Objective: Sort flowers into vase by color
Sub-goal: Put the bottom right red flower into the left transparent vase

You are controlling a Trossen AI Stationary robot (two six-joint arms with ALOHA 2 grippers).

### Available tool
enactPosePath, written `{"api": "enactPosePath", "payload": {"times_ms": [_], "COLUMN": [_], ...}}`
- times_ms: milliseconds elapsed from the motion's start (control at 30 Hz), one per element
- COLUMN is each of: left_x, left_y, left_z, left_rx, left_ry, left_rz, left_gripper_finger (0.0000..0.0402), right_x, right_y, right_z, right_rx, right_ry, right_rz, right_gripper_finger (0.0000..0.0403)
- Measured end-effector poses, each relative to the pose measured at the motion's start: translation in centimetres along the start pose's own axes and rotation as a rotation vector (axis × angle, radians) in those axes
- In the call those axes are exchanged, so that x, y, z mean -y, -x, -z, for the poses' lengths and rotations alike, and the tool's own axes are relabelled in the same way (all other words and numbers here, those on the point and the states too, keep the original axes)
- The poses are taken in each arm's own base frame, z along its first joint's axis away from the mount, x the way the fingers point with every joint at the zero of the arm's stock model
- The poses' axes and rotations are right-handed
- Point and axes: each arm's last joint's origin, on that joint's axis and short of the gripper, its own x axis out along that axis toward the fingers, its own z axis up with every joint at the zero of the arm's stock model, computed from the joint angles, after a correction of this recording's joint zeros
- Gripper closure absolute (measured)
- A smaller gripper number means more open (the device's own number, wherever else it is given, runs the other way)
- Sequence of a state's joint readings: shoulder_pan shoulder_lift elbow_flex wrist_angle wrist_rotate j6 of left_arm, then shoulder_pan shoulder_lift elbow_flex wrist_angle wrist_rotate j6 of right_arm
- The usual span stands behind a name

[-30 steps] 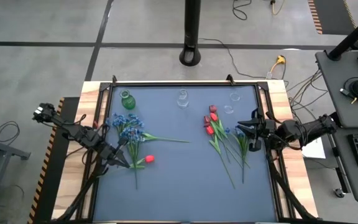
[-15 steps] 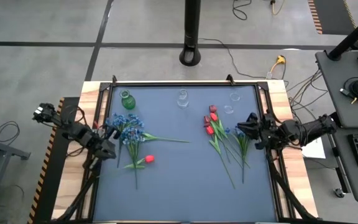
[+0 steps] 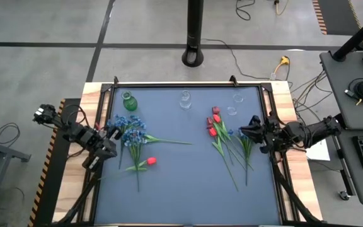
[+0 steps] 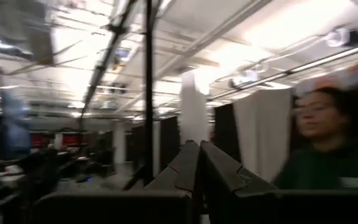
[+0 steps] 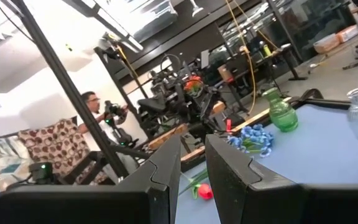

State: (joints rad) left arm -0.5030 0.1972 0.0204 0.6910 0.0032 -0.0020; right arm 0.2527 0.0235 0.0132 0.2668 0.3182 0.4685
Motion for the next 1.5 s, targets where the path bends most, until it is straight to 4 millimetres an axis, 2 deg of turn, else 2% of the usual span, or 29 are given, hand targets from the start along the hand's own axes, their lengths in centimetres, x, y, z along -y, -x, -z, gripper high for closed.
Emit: {"api": "enactPosePath", "payload": {"times_ms": [167,267,333,567,800,1000,1133,1300,1400,1500], "left_x": [-0.3,-0.7,-0.9,-1.2,-1.5,-1.8,-1.6,-1.6,-1.6,-1.6], "left_y": [-0.4,-0.6,-0.8,-1.6,-4.9,-8.8,-11.2,-14.0,-14.9,-15.0], "left_z": [0.8,1.0,1.4,2.5,1.3,0.0,0.9,2.4,3.7,5.2], "left_rx": [-0.059,-0.066,-0.092,-0.119,-0.206,-0.383,-0.519,-0.557,-0.615,-0.709], "left_ry": [-0.016,-0.022,-0.003,0.137,0.094,0.149,0.214,0.277,0.319,0.382], "left_rz": [-0.107,-0.242,-0.327,-0.441,-0.539,-0.695,-0.751,-0.794,-0.842,-0.936], "left_gripper_finger": [0.0402,0.0402,0.0402,0.0402,0.0402,0.0402,0.0402,0.0402,0.0402,0.0402], "right_x": [-0.2,-0.4,-0.5,-0.8,-1.1,-1.2,-1.2,-1.5,-1.8,-1.6], "right_y": [-0.3,-0.7,-1.0,-2.7,-5.1,-6.2,-6.5,-7.1,-7.9,-8.6], "right_z": [-0.3,-0.5,-0.4,0.1,0.9,1.6,1.9,2.2,2.5,3.2], "right_rx": [0.035,0.062,0.067,-0.011,-0.134,-0.326,-0.524,-0.729,-0.774,-0.815], "right_ry": [-0.034,-0.036,-0.033,0.002,0.084,0.024,-0.02,-0.036,-0.043,-0.02], "right_rz": [0.0,-0.012,-0.013,0.063,0.191,0.305,0.435,0.545,0.547,0.574], "right_gripper_finger": [0.0335,0.0335,0.0335,0.0335,0.0335,0.0335,0.0335,0.0335,0.0335,0.0335]}}
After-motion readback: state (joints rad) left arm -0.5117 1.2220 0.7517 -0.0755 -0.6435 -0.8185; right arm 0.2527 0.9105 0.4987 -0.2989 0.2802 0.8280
